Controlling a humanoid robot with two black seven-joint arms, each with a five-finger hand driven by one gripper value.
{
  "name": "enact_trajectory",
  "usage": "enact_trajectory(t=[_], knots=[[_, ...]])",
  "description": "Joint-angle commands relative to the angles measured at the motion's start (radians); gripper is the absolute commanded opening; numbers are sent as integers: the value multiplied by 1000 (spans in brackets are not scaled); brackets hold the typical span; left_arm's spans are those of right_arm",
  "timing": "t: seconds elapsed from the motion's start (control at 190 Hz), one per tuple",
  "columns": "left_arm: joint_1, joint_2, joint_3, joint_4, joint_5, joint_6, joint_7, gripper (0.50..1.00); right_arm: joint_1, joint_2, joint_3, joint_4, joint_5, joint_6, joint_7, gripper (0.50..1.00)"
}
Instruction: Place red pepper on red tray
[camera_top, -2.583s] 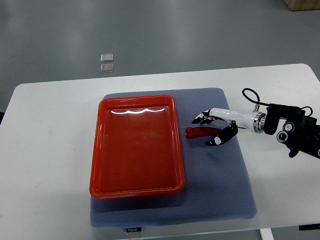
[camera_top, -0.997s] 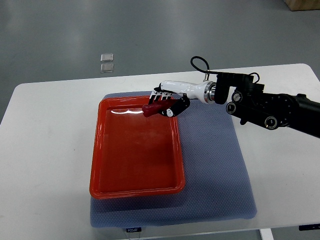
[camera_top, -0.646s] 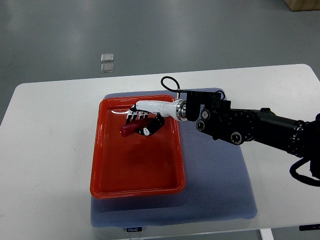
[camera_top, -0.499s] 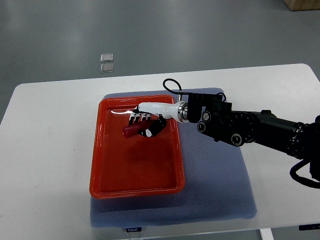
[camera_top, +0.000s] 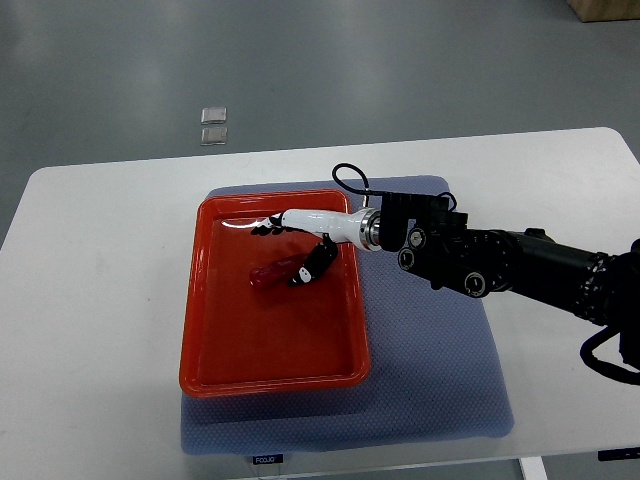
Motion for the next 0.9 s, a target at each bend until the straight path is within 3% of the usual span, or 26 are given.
enact_trajectory(t=[0.0, 0.194, 0.478, 0.63, 0.787, 0.892], knots=[[0, 0, -2, 0, -2, 0, 0, 1000, 1, 0, 28, 0, 3, -1, 2, 905], [0, 0, -2, 0, 0, 0, -1, 1000, -17, 0, 330, 0, 153, 2, 0, 905], [0, 0, -2, 0, 0, 0, -1, 1000, -219, -38, 839, 3, 756, 28, 0, 913], [0, 0, -2, 0, -2, 1, 0, 1000, -307, -38, 893, 2, 986, 81, 2, 917], [0, 0, -2, 0, 0, 0, 0, 1000, -356, -31, 895, 2, 1020, 125, 3, 915], [0, 0, -2, 0, 0, 1, 0, 1000, -367, -31, 895, 0, 1026, 128, 37, 915]])
